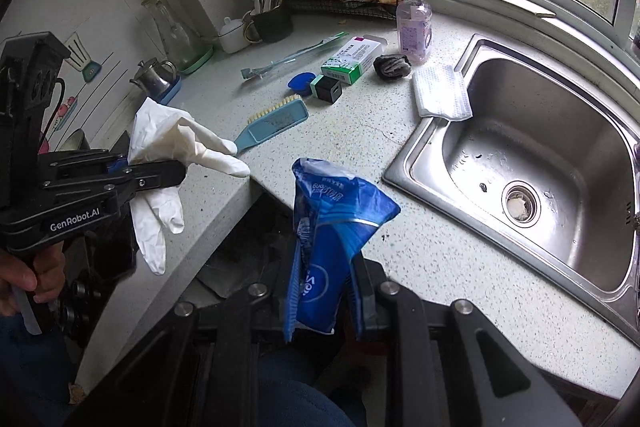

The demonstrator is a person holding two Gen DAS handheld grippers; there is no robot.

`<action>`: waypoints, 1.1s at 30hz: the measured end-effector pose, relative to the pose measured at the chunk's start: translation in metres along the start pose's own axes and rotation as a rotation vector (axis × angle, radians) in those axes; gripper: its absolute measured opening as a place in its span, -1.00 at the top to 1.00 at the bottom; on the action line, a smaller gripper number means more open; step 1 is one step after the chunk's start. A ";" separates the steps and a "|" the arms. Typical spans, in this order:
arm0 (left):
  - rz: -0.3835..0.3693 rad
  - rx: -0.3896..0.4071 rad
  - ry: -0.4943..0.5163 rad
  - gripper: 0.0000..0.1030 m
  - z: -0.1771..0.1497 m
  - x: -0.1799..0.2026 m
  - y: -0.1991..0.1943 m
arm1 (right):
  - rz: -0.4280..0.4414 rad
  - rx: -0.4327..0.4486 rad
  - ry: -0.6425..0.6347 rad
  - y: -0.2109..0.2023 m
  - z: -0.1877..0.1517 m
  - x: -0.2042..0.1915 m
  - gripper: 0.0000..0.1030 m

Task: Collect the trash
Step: 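Carry the gloves and packet down to the red bin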

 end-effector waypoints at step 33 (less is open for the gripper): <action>-0.089 -0.362 0.214 0.79 -0.133 0.117 0.269 | -0.013 -0.175 0.273 0.153 -0.179 0.095 0.63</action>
Point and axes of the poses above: each gripper's, at about its wrist camera, not at the fingertips, and y roughly the way its jaws point, x to its right, z to its top, the point moved 2 cm from there along y, roughly the way its jaws point, and after that the axes turned 6 degrees about -x, right-handed, at the moved point
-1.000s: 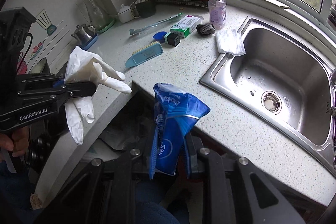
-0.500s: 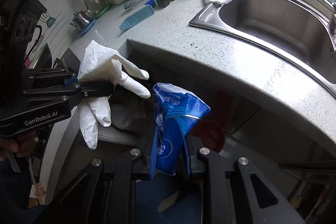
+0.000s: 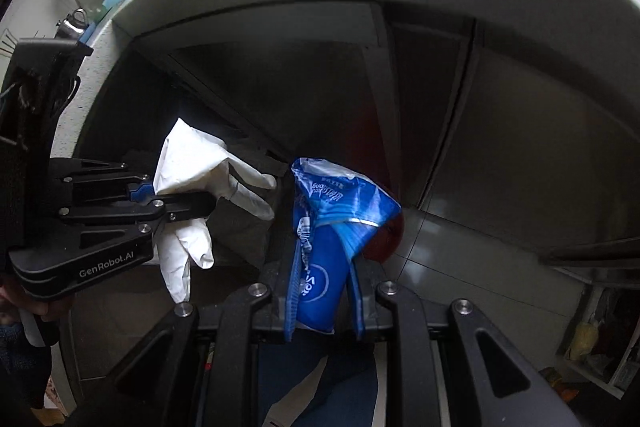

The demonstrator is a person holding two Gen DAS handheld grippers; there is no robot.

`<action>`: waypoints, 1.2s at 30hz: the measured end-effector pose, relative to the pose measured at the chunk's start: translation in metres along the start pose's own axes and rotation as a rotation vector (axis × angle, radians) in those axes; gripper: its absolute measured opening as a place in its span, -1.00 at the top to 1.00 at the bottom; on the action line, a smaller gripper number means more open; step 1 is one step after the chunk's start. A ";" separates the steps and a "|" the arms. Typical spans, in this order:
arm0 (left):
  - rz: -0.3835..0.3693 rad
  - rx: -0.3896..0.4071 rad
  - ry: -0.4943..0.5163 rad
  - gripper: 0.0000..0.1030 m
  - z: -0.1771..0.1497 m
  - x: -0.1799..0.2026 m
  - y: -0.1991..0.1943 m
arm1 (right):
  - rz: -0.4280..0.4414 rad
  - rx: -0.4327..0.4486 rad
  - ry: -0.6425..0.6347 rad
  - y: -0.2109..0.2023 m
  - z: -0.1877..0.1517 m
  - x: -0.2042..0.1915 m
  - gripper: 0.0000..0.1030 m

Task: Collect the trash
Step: 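Carry the gloves and packet down to the red bin, then open the left gripper dropping the gloves into the bin while the right holds the packet above it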

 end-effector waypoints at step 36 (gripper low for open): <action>-0.065 -0.016 0.084 -0.70 0.026 -0.017 0.134 | -0.032 -0.050 0.099 0.116 -0.002 0.036 0.63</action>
Point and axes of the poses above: each gripper's, at about its wrist camera, not at the fingertips, and y roughly the way its jaws point, x to its right, z to its top, the point moved 2 cm from there along y, roughly the way its jaws point, and after that the axes turned 6 degrees about -x, right-handed, at the moved point
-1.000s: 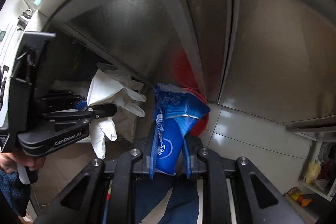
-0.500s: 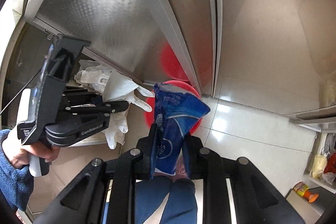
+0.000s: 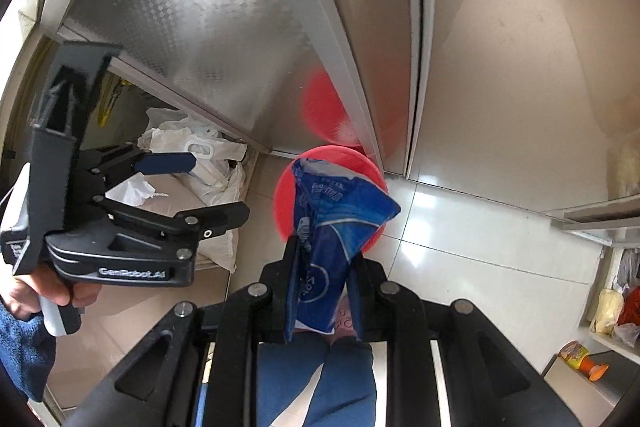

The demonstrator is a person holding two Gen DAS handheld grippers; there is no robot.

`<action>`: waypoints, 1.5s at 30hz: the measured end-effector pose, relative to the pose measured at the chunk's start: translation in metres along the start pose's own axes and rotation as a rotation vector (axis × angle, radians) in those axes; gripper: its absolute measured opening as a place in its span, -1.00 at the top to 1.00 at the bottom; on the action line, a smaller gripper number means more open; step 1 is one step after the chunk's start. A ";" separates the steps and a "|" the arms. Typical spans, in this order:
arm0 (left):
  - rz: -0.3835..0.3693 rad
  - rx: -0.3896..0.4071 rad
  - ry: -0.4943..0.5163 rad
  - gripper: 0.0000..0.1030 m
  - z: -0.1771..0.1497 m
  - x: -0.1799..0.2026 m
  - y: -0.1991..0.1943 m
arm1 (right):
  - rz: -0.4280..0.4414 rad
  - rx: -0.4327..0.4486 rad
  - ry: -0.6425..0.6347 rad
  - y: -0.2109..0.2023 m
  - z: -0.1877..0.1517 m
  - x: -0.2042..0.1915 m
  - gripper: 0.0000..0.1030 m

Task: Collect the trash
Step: 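Open the left gripper dropping the gloves into the bin while the right holds the packet above it, then open the right gripper to drop the blue wipes packet into the bin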

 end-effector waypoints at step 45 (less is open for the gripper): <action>0.084 0.074 -0.299 -0.76 -0.068 -0.084 -0.014 | -0.065 -0.127 -0.286 0.123 0.039 -0.031 -0.51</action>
Point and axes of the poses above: each gripper's, at about its wrist camera, not at the fingertips, and y roughly the way its jaws point, x to its right, z to its top, the point moved 2 cm from there along y, roughly the way its jaws point, and after that the axes turned 6 degrees about -x, right-handed, at the moved point
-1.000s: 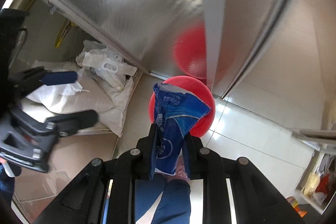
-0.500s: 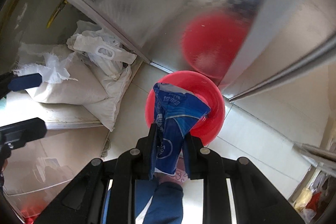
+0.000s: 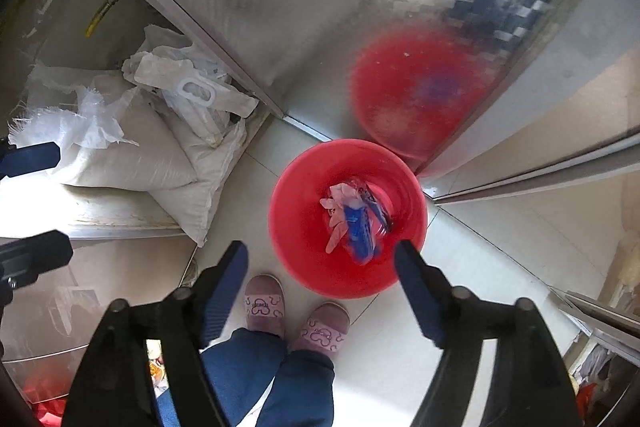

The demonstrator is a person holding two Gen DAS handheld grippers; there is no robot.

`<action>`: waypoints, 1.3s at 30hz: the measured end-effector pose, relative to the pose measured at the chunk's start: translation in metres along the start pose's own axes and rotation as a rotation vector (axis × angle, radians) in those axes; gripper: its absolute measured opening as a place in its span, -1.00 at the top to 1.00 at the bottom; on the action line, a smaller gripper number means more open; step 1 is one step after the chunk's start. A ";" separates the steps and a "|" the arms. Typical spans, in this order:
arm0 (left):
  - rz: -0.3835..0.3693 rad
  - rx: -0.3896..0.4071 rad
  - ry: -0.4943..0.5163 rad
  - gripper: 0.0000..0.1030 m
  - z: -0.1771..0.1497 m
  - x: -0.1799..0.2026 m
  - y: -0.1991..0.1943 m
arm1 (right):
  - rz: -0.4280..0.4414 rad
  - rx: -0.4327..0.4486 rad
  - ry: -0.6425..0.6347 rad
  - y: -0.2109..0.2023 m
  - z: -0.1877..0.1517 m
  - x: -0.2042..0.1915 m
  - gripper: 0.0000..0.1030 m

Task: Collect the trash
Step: 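Open the right gripper to drop the blue wipes packet into the bin, then raise both empty tools back up to the counter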

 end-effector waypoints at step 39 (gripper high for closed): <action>0.180 0.452 -0.142 -0.77 -0.002 -0.003 -0.454 | -0.053 0.458 -0.191 -0.441 0.023 -0.113 -0.99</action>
Point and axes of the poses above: each gripper's, at about its wrist camera, not at the fingertips, and y roughly the way its jaws point, x to its right, z to its top, the point moved 2 cm from there along y, roughly the way its jaws point, and after that the axes turned 6 degrees about -x, right-handed, at the moved point
